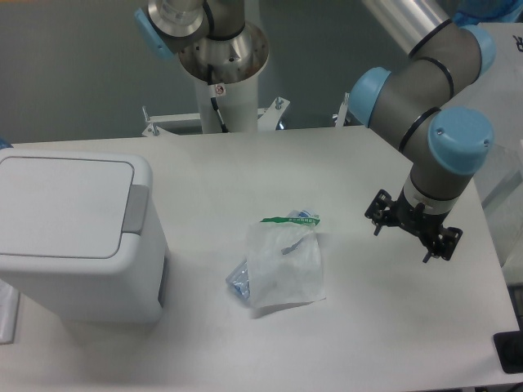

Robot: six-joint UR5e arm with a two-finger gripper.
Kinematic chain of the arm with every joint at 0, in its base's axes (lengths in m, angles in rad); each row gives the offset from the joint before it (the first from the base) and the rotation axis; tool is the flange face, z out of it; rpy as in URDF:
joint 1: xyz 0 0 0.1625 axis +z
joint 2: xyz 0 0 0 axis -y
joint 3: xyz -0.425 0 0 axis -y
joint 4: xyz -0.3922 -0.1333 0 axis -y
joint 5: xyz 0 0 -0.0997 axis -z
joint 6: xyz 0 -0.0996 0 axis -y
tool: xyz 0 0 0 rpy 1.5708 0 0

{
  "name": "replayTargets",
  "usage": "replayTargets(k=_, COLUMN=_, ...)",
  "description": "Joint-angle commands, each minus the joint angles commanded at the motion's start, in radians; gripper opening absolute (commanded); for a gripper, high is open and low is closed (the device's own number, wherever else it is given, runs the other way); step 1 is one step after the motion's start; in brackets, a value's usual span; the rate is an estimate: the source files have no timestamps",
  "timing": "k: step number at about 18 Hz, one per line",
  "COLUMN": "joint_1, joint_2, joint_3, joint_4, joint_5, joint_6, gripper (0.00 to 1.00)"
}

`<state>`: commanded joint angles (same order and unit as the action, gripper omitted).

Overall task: Open the trash can
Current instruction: 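Move the gripper over the clear plastic bag toward the trash can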

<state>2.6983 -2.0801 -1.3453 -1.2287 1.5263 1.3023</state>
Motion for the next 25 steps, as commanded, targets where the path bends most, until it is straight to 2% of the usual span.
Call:
replayTargets(k=5, joint_1=-0.005, joint_2=0.002, joint_3=0.003, joint_4=0.0, joint_5=-0.011, joint_6=-0.005, gripper=1.0)
replayTargets(k=11, joint_1=-0.002, joint_2=0.005, joint_3=0.003, joint_4=0.014, joint_5=-0.09, joint_6=-0.02, gripper=1.0)
replayTargets(k=18, joint_1=-0.014, joint_2=0.046, joint_3=-0.009, joint_4=0.006, joint_5=-0.268, joint_6=-0.288, gripper=1.0)
replayTargets(k=21, joint_1=-0.035, joint_2=0.084, joint_3=-0.046, joint_4=0.008, joint_5=-0.36, joint_6=-0.345, gripper=1.0)
replayTargets(k=25, joint_1=-0.054, joint_2=0.141, joint_3=-0.103, joint_4=0.015, joint_5=-0.559, joint_6=-0.403, gripper=1.0)
